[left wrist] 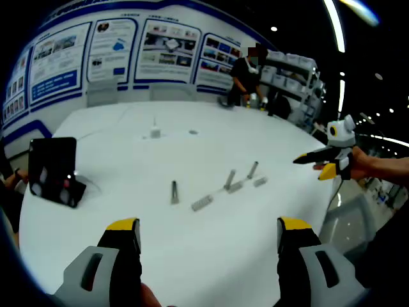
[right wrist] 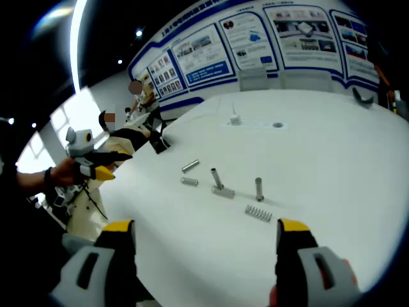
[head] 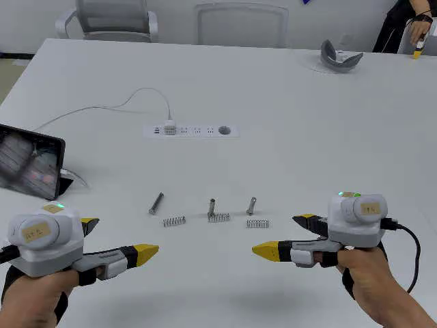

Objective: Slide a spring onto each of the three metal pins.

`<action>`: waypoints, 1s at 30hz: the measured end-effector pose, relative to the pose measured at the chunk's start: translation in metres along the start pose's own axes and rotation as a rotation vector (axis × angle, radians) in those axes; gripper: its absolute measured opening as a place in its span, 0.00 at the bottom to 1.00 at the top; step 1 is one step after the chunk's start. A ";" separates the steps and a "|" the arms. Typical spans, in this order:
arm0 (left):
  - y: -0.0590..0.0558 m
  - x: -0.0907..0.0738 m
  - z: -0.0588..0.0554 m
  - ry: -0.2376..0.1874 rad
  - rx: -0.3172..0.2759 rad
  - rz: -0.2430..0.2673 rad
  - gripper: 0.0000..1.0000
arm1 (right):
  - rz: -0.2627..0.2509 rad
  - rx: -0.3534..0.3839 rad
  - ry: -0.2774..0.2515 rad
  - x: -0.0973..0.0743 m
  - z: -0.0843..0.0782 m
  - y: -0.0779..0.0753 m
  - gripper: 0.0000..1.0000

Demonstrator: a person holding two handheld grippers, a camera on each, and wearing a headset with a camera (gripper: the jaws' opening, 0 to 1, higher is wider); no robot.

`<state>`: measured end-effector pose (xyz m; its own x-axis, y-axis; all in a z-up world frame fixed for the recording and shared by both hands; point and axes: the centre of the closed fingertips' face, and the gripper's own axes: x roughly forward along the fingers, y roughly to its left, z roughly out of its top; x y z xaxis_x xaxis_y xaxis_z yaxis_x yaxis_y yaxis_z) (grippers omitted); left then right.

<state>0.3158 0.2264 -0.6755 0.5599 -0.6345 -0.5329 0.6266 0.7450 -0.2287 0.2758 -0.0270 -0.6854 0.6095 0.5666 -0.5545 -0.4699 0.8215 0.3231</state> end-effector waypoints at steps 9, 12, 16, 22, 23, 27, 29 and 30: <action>-0.001 0.000 0.000 -0.002 -0.010 -0.005 0.89 | 0.006 0.001 -0.003 0.001 0.002 -0.001 0.93; -0.002 0.001 0.000 -0.002 -0.012 -0.008 0.89 | 0.005 0.002 -0.003 0.000 0.002 -0.002 0.93; -0.002 0.002 -0.001 0.003 -0.011 -0.009 0.89 | 0.010 -0.007 0.002 0.000 -0.001 -0.001 0.93; 0.001 0.005 -0.001 0.008 -0.015 -0.006 0.88 | 0.015 0.000 0.012 0.001 -0.010 0.003 0.92; 0.002 0.006 -0.001 0.010 -0.015 -0.006 0.88 | 0.011 -0.009 0.014 0.000 -0.012 0.003 0.93; 0.006 0.010 0.000 0.014 -0.017 -0.003 0.87 | 0.001 -0.010 0.020 -0.001 -0.016 0.003 0.93; 0.008 0.012 0.001 0.015 -0.021 -0.002 0.87 | -0.007 -0.011 0.020 -0.002 -0.017 0.002 0.93; 0.009 0.013 0.002 0.016 -0.022 -0.002 0.87 | -0.012 -0.007 0.021 -0.003 -0.018 0.001 0.94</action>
<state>0.3298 0.2248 -0.6832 0.5498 -0.6327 -0.5453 0.6157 0.7481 -0.2473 0.2622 -0.0287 -0.6970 0.6012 0.5555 -0.5744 -0.4673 0.8276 0.3112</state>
